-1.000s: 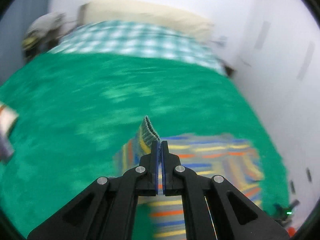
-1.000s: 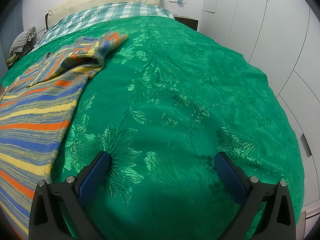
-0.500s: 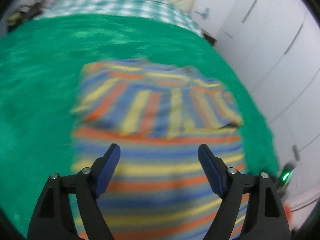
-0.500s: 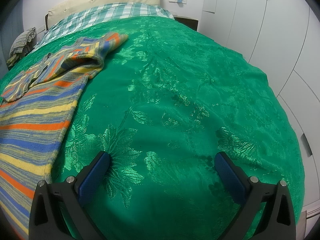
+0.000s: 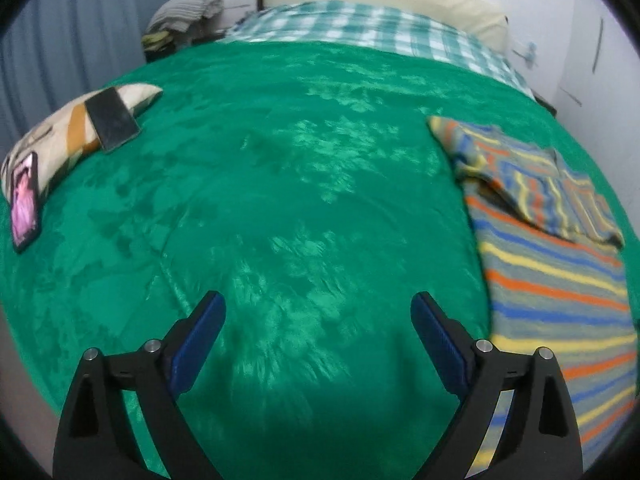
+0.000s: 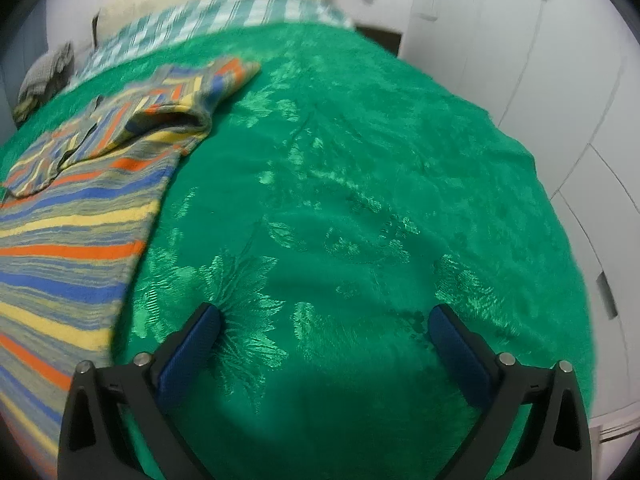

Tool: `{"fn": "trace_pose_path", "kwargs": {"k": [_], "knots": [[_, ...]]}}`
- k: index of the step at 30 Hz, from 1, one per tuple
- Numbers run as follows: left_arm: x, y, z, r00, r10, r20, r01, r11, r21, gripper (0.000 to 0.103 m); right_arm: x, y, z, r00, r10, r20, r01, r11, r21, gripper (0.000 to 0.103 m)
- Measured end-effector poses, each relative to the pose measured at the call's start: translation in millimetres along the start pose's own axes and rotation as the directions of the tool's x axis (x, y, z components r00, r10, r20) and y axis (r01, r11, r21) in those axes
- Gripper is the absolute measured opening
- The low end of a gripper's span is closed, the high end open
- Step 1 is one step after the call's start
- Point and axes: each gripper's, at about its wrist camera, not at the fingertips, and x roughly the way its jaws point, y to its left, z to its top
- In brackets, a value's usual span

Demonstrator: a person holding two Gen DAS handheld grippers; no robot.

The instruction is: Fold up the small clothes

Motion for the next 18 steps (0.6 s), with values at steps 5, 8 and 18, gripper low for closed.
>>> {"fn": "trace_pose_path", "kwargs": {"k": [5, 8, 18], "knots": [[36.3, 0.2, -10.7, 1.000, 0.021, -0.010, -0.021, 1.000, 0.010, 0.095, -46.4, 46.8, 71.8, 0.920, 0.392, 0.016, -0.392, 0.918, 0.057, 0.076], [37.8, 0.7, -14.2, 1.000, 0.014, 0.003, -0.014, 1.000, 0.000, 0.098, -30.7, 96.4, 120.0, 0.800, 0.597, -0.049, -0.589, 0.799, 0.125, 0.059], [42.6, 2.9, -14.3, 1.000, -0.024, 0.001, 0.024, 1.000, 0.001, 0.102, 95.7, 205.7, 174.3, 0.787, 0.577, -0.218, -0.541, 0.816, 0.204, 0.039]]}}
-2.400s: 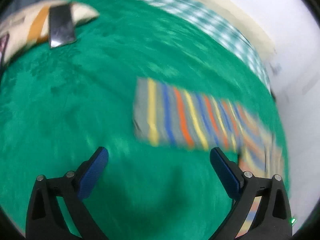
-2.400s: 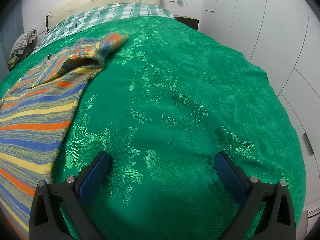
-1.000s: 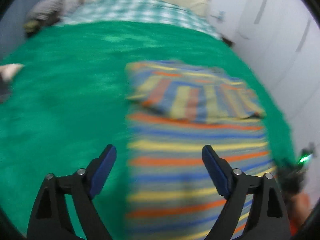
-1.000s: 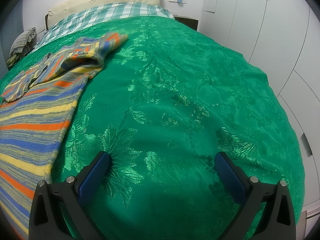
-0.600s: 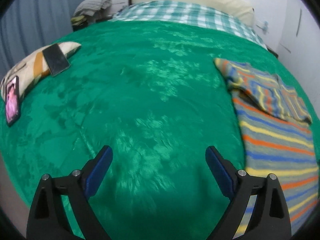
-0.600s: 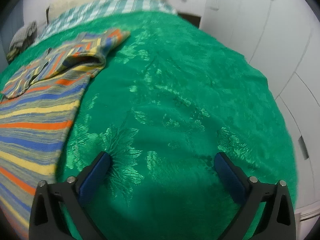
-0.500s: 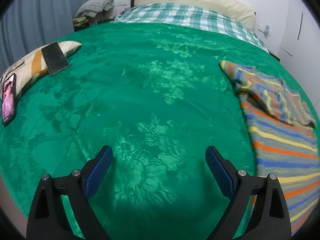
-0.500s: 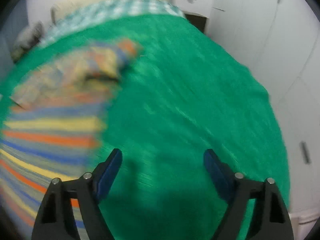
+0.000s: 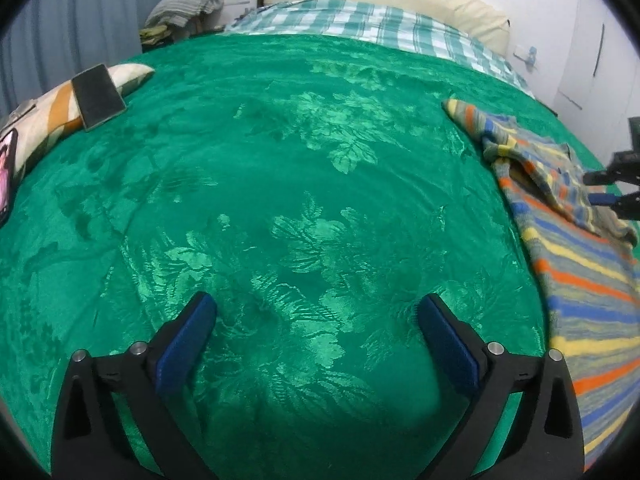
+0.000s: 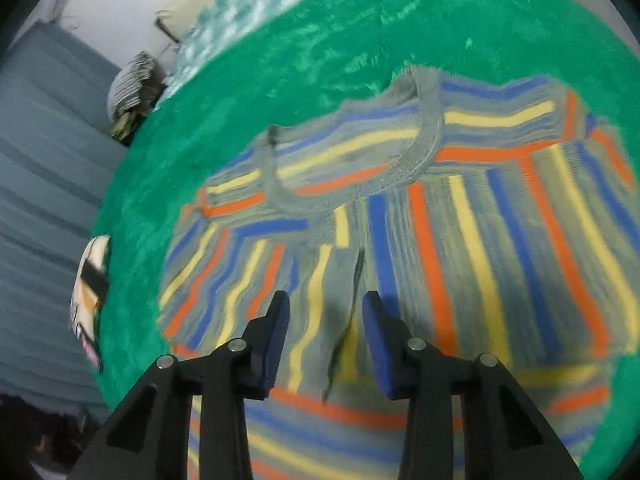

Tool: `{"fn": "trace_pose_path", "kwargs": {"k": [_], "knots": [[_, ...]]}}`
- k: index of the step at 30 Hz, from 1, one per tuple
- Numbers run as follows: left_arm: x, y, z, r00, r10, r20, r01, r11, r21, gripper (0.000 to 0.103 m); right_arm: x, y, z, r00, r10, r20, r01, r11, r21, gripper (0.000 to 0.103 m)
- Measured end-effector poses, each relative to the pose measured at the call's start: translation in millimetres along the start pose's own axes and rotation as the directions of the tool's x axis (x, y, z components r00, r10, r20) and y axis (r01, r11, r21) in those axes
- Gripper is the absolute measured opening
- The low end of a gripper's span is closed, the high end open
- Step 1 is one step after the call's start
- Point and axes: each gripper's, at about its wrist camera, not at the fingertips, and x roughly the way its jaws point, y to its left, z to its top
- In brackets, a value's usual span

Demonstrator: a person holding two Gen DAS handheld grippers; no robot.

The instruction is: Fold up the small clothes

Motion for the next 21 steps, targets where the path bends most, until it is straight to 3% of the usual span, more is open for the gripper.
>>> {"fn": "trace_pose_path", "kwargs": {"k": [3, 4, 5, 8, 10, 12, 14, 15, 17, 19, 20, 21], "knots": [[1.1, 0.3, 1.0, 1.000, -0.004, -0.005, 0.004, 1.000, 0.000, 0.102, 14.9, -3.3, 3.4, 1.000, -0.008, 0.000, 0.008, 1.000, 0.026, 0.036], [1.4, 0.9, 1.2, 1.000, -0.007, -0.006, 0.007, 1.000, -0.002, 0.102, 13.6, -2.0, 4.0, 1.000, -0.008, 0.009, 0.008, 1.000, 0.016, 0.012], [1.2, 1.3, 1.1, 1.000, -0.009, -0.006, 0.009, 1.000, -0.003, 0.102, 7.5, 1.2, 4.1, 1.000, -0.009, 0.028, 0.009, 1.000, 0.000, 0.004], [1.3, 1.4, 0.9, 1.000, -0.008, -0.005, 0.008, 1.000, -0.003, 0.102, -21.9, 11.3, 1.3, 0.990, -0.028, 0.137, 0.035, 0.998, -0.045, 0.004], [1.6, 1.0, 0.9, 1.000, -0.003, -0.005, 0.003, 1.000, 0.000, 0.102, -35.8, 17.0, -1.5, 0.974, -0.113, 0.198, 0.135, 0.986, -0.099, 0.004], [1.5, 0.7, 0.5, 1.000, 0.003, -0.006, -0.003, 1.000, 0.004, 0.102, -23.4, 14.1, 0.6, 0.968, -0.190, 0.164, 0.210, 0.971, -0.117, 0.007], [0.8, 1.7, 0.3, 1.000, 0.000, -0.004, 0.000, 1.000, 0.002, 0.102, -8.7, 4.5, -0.2, 0.966, -0.233, 0.111, 0.244, 0.965, -0.092, 0.021], [0.2, 2.3, -0.1, 1.000, -0.002, -0.003, 0.002, 1.000, 0.000, 0.102, -9.6, 1.4, -0.7, 0.968, -0.228, 0.108, 0.238, 0.968, -0.083, 0.034], [-0.8, 2.4, -0.5, 1.000, -0.003, 0.000, 0.003, 1.000, 0.000, 0.102, -28.8, -3.2, -7.7, 0.969, -0.172, 0.178, 0.184, 0.982, -0.050, 0.046], [-6.5, -0.3, 1.1, 1.000, 0.005, -0.001, -0.005, 1.000, 0.004, 0.101, -45.9, -3.9, -15.3, 0.967, -0.131, 0.218, 0.144, 0.988, -0.046, 0.049], [-11.9, -3.2, 3.7, 1.000, -0.021, 0.003, 0.021, 1.000, 0.009, 0.101, -53.0, -1.4, -20.7, 0.973, -0.092, 0.210, 0.109, 0.992, -0.070, 0.049], [-21.9, -9.1, 10.2, 0.995, -0.099, 0.021, 0.099, 0.995, 0.029, 0.101, -55.3, 3.1, -26.3, 0.979, -0.058, 0.196, 0.078, 0.992, -0.096, 0.049]]}}
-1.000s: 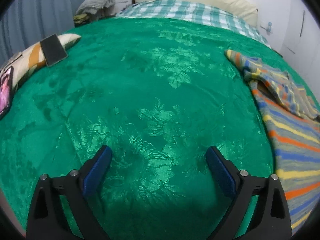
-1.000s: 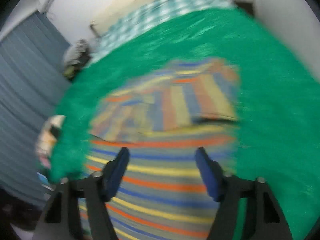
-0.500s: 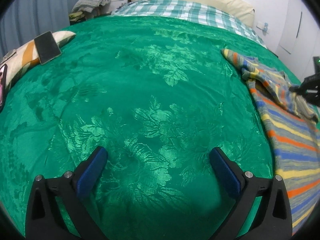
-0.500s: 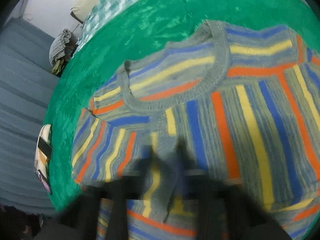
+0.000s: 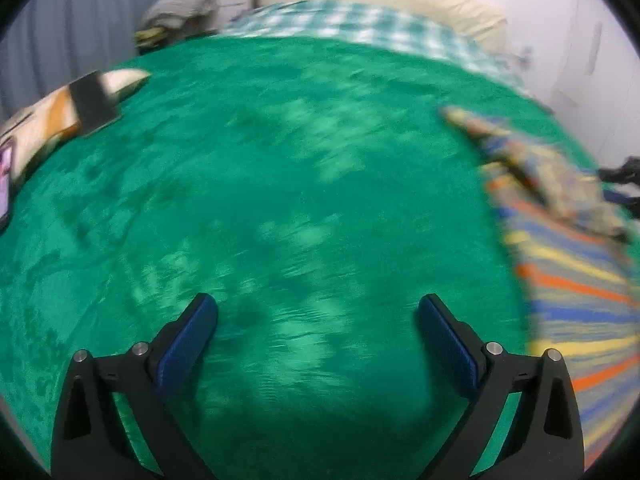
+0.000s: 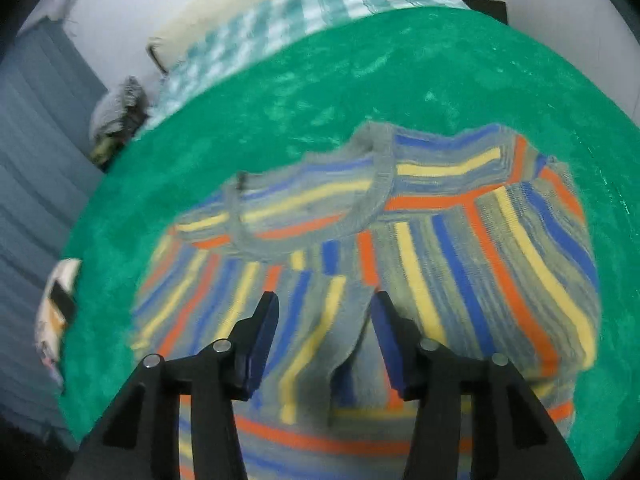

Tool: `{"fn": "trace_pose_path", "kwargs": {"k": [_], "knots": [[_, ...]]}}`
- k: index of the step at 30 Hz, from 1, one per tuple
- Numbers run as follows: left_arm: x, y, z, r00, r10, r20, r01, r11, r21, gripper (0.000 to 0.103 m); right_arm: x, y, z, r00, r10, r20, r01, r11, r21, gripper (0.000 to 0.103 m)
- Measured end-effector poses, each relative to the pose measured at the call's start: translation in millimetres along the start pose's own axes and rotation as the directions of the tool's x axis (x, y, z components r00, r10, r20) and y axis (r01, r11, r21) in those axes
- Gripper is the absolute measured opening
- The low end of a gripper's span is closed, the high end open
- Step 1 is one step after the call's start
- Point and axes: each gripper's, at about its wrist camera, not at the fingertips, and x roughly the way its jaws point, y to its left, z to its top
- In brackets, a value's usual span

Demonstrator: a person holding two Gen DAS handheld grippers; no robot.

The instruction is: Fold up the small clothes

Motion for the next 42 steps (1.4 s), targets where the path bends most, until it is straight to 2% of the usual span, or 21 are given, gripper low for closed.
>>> {"fn": "trace_pose_path", "kwargs": {"k": [2, 3, 5, 9, 12, 13, 14, 16, 17, 19, 21, 22, 23, 25, 26, 29, 32, 35, 38, 42], "knots": [[-10.8, -16.4, 13.7, 0.997, -0.062, 0.045, 0.059, 0.996, 0.065, 0.101, -4.2, 7.5, -7.6, 0.998, 0.058, -0.023, -0.059, 0.997, -0.049, 0.048], [-12.2, -32.0, 26.5, 0.995, -0.083, 0.062, 0.075, 0.989, 0.129, 0.101, -3.7, 11.5, -10.9, 0.996, 0.085, -0.035, -0.087, 0.993, -0.075, 0.047], [-1.6, -55.3, 46.4, 0.993, -0.108, 0.049, 0.096, 0.975, 0.201, 0.101, 3.9, 21.7, -17.2, 0.991, 0.117, -0.061, -0.123, 0.986, -0.111, 0.034], [57.4, -107.3, 86.0, 0.991, -0.117, -0.069, 0.133, 0.944, 0.301, 0.099, 22.5, 26.6, -27.5, 0.994, 0.077, -0.078, -0.085, 0.989, -0.118, 0.034], [90.1, -133.5, 91.4, 0.996, -0.064, -0.070, 0.085, 0.926, 0.368, 0.088, 38.9, 24.6, -27.2, 0.995, 0.047, -0.090, -0.057, 0.992, -0.115, 0.034], [101.6, -136.2, 92.5, 0.997, -0.033, -0.065, 0.055, 0.928, 0.369, 0.066, 41.5, 23.9, -28.0, 0.995, 0.036, -0.092, -0.047, 0.992, -0.119, 0.034], [112.0, -131.1, 93.4, 0.998, 0.000, -0.068, 0.022, 0.944, 0.330, 0.035, 45.5, 23.6, -28.5, 0.995, 0.024, -0.094, -0.036, 0.992, -0.122, 0.034], [114.2, -109.1, 94.1, 0.995, -0.050, -0.081, 0.063, 0.986, 0.156, 0.023, 49.8, 21.8, -27.7, 0.995, 0.005, -0.095, -0.017, 0.992, -0.128, 0.031], [111.2, -106.5, 91.8, 0.996, -0.057, -0.069, 0.064, 0.991, 0.116, 0.016, 51.4, 21.7, -27.6, 0.995, -0.001, -0.098, -0.012, 0.991, -0.132, 0.030], [105.0, -114.0, 82.3, 0.998, -0.037, -0.046, 0.043, 0.991, 0.129, 0.010, 54.5, 23.1, -28.5, 0.995, -0.014, -0.099, -0.001, 0.989, -0.149, 0.030], [101.7, -118.3, 79.5, 0.999, -0.021, -0.042, 0.027, 0.989, 0.143, 0.013, 56.4, 25.1, -29.9, 0.995, -0.031, -0.099, 0.013, 0.984, -0.177, 0.030], [98.4, -113.8, 79.8, 0.998, -0.026, -0.049, 0.032, 0.992, 0.120, 0.023, 55.7, 25.3, -30.0, 0.995, -0.031, -0.098, 0.013, 0.983, -0.182, 0.030], [94.6, -110.2, 79.9, 0.998, -0.029, -0.058, 0.035, 0.995, 0.097, 0.038, 52.8, 24.7, -29.2, 0.995, -0.028, -0.097, 0.010, 0.984, -0.178, 0.031], [74.0, -92.0, 75.9, 0.999, -0.010, -0.051, 0.014, 0.997, 0.081, 0.055, 42.6, 21.4, -26.1, 0.996, -0.029, -0.080, 0.016, 0.988, -0.156, 0.036], [59.7, -83.3, 71.9, 0.999, 0.011, -0.040, -0.007, 0.996, 0.091, 0.067, 34.9, 20.7, -24.9, 0.998, -0.033, -0.059, 0.024, 0.989, -0.145, 0.044], [26.1, -54.7, 57.1, 0.999, 0.015, -0.045, -0.010, 0.994, 0.108, 0.090, -2.6, 7.4, -23.6, 1.000, -0.017, 0.013, 0.018, 0.993, -0.116, 0.058], [-6.5, -33.2, 36.1, 0.996, 0.010, -0.086, -0.001, 0.995, 0.098, 0.093, -42.2, -10.1, -39.1, 0.998, -0.038, 0.053, 0.044, 0.990, -0.131, 0.065], [-30.0, -27.8, 12.0, 0.992, 0.019, -0.122, -0.011, 0.997, 0.073, 0.094, -76.7, -29.4, -75.7, 0.991, -0.110, 0.082, 0.122, 0.980, -0.155, 0.073], [-47.1, -28.0, -11.0, 0.992, 0.051, -0.113, -0.046, 0.998, 0.042, 0.096, -108.2, -56.2, -127.3, 0.973, -0.212, 0.093, 0.224, 0.964, -0.145, 0.073], [-46.8, -23.5, -34.1, 0.989, 0.073, -0.131, -0.074, 0.997, -0.006, 0.097, -141.0, -83.4, -186.0, 0.942, -0.317, 0.111, 0.329, 0.938, -0.110, 0.073]]}}
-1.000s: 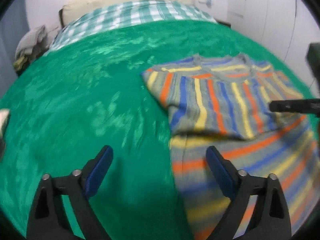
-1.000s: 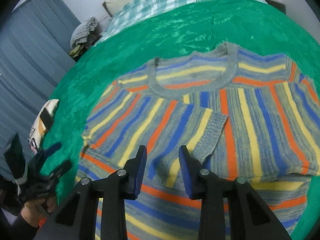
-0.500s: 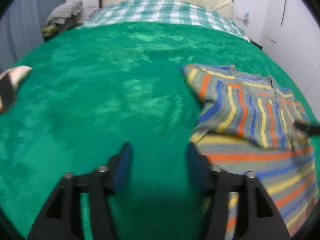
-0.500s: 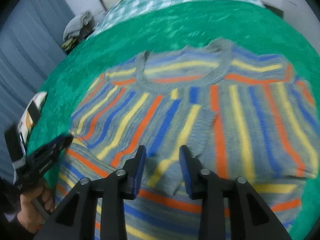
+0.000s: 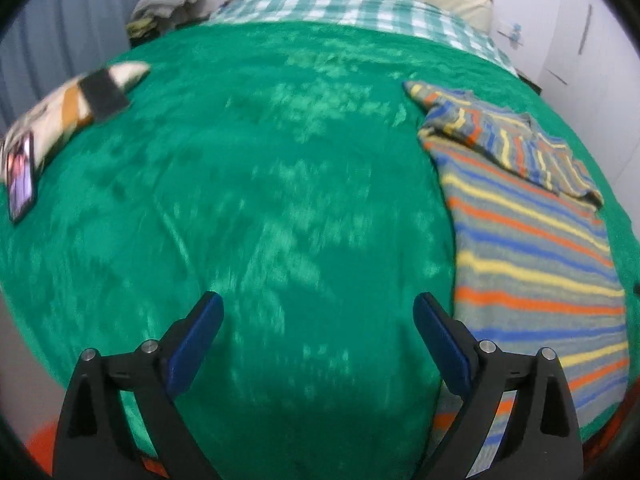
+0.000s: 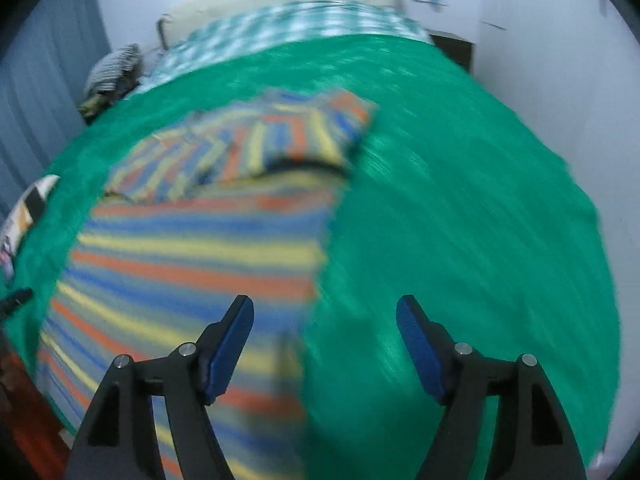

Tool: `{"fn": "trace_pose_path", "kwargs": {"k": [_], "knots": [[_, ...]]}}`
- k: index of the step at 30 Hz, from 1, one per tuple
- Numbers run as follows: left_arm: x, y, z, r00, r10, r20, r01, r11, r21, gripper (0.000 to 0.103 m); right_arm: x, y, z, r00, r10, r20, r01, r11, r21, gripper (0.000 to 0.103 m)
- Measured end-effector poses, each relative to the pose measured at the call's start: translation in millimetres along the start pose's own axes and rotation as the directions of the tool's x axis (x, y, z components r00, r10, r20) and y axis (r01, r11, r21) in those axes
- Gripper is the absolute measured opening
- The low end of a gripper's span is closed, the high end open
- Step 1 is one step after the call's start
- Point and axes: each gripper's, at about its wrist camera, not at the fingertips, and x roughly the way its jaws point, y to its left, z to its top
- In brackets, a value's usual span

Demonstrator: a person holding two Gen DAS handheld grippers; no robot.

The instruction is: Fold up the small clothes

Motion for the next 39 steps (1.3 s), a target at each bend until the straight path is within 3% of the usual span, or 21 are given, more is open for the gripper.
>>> {"fn": "trace_pose_path", "kwargs": {"k": [3, 6, 9, 14, 39], "knots": [[7.8, 2.7, -0.3, 1.000, -0.002, -0.004, 0.002, 1.000, -0.012, 0.097, -12.3, -13.2, -29.0, 0.996, -0.085, 0.024, 0.084, 0.996, 0.038, 0.080], [14.5, 1.4, -0.9, 0.999, 0.047, 0.012, -0.047, 0.999, 0.009, 0.097, -16.4, -23.3, -26.9, 0.994, -0.096, 0.048, 0.091, 0.991, 0.097, 0.081], [23.0, 0.6, -5.8, 0.997, 0.079, 0.000, -0.079, 0.997, 0.016, 0.097, -6.1, -25.9, -26.2, 0.987, -0.153, 0.038, 0.150, 0.985, 0.088, 0.084], [22.8, -1.4, -9.9, 0.995, 0.095, 0.004, -0.095, 0.995, 0.030, 0.097, 15.4, -29.9, -31.5, 0.986, -0.161, -0.042, 0.164, 0.984, 0.069, 0.084], [29.3, -1.6, -12.6, 0.995, 0.100, -0.011, -0.100, 0.994, 0.037, 0.101, 19.5, -27.5, -35.3, 0.985, -0.165, -0.054, 0.168, 0.983, 0.075, 0.090]]}}
